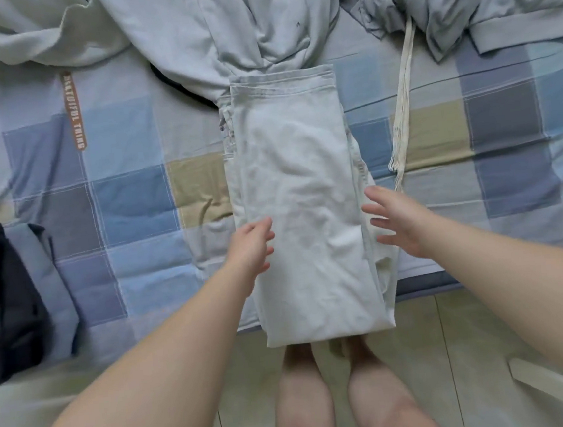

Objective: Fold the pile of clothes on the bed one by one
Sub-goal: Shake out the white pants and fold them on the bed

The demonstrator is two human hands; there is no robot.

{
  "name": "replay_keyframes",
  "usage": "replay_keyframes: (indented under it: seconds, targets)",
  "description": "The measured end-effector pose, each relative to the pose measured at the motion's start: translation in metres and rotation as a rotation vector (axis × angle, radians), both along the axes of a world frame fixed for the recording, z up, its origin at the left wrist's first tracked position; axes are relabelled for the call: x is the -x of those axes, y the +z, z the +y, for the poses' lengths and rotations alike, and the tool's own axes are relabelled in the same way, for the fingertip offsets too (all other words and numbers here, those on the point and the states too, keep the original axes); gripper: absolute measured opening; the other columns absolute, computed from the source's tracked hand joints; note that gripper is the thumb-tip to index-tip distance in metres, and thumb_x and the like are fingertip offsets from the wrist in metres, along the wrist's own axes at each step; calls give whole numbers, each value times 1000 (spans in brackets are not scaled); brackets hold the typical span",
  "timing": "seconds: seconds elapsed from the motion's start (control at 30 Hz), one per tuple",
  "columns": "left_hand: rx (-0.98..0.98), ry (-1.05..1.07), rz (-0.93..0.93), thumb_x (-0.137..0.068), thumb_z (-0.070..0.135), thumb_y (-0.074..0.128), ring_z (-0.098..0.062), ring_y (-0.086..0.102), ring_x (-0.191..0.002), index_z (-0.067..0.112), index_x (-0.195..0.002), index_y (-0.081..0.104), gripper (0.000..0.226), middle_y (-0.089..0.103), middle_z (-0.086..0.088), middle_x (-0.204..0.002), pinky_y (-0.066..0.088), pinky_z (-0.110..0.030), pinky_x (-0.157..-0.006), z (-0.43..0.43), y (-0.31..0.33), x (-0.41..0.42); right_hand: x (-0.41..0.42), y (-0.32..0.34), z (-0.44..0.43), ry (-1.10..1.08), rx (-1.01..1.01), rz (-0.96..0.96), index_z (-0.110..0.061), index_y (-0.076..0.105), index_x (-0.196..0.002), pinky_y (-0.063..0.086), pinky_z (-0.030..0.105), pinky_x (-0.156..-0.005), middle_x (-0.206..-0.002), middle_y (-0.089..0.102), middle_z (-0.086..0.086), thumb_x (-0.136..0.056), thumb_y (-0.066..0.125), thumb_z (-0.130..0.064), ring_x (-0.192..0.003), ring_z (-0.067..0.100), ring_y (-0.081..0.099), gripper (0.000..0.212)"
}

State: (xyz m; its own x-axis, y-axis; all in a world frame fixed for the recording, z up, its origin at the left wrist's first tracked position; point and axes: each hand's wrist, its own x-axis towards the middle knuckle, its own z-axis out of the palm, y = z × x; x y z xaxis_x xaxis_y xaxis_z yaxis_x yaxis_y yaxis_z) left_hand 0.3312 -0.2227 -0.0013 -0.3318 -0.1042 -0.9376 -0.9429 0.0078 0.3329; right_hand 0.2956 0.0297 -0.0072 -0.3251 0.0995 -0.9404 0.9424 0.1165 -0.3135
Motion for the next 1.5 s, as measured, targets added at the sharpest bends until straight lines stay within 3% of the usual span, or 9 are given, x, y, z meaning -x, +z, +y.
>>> replay_keyframes:
  seconds: [0.13, 0.27, 0.5, 0.7, 0.83, 1.03, 1.17, 1.33, 1.5]
  targets:
    - [176, -64, 22, -99, 42, 58, -20, 60, -103, 24, -102, 60, 19, 64, -1, -124, 47, -38, -94, 3, -19, -57, -50, -10, 16, 65, -93, 13, -31, 32, -156, 36, 45, -108, -157, 41, -4, -100, 54, -48, -143, 20, 39, 62]
    - [408, -103, 2, -90, 45, 69, -29, 55, -122, 16, -138, 47, 60, 54, -9, -140, 43, -37, -103, 3, -39, -117, -107, -25, 34, 206, -246, 105, -23, 30, -158, 39, 33, -94, -157, 40, 2, -98, 62, -34, -133, 21, 47, 68]
    - [279, -71, 149, -87, 34, 77, -14, 59, -115, 10, -142, 44, 69, 58, 1, -134, 46, -32, -102, 22, -61, -201, -190, -52, 48, 389, -200, 95, -13, 43, -146, 45, 35, -98, -142, 53, 4, -89, 73, -40, -120, 22, 55, 70]
    - [397, -22, 245, -85, 37, 78, -16, 57, -114, 12, -139, 43, 69, 56, -1, -132, 43, -27, -99, 31, -78, -220, -211, -76, 36, 314, -246, 147, -15, 24, -153, 47, 45, -104, -148, 39, 4, -81, 80, -46, -129, 26, 49, 96]
    - [473, -3, 265, -84, 37, 79, -17, 60, -105, 13, -128, 46, 60, 59, 0, -115, 47, -29, -91, 31, -101, -225, -219, -91, 22, -52, -206, 171, -14, 33, -131, 56, 37, -79, -125, 43, 2, -80, 85, -29, -110, 22, 54, 74]
    - [381, -11, 237, -90, 31, 75, -14, 59, -81, 12, -105, 65, 27, 65, 0, -95, 43, -24, -64, 19, -102, -240, -237, -99, 18, -255, -207, 235, -12, 37, -121, 60, 34, -76, -116, 51, 3, -82, 83, -21, -100, 19, 60, 61]
    - [293, 3, 211, -95, 29, 68, -15, 58, -80, 17, -95, 64, 13, 65, -1, -93, 44, -26, -68, 18, -78, -247, -242, -76, 18, -330, -79, 208, -8, 59, -114, 58, 29, -65, -109, 67, 5, -86, 79, -12, -95, 21, 68, 35]
    - [110, 26, 43, -101, 31, 57, -19, 70, -98, 18, -119, 54, 23, 66, -2, -123, 51, -37, -89, 27, -35, -269, -268, -37, 29, -268, -47, 163, -17, 65, -92, 55, 28, -63, -97, 70, 1, -89, 74, -9, -86, 18, 67, 13]
    - [101, 16, -134, -102, 28, 56, -17, 70, -81, 13, -122, 51, 26, 67, -2, -108, 56, -25, -58, 44, 33, -319, -320, 19, 50, -208, -97, -7, -10, 63, -105, 54, 26, -52, -106, 68, 8, -91, 72, -11, -82, 20, 66, 16]
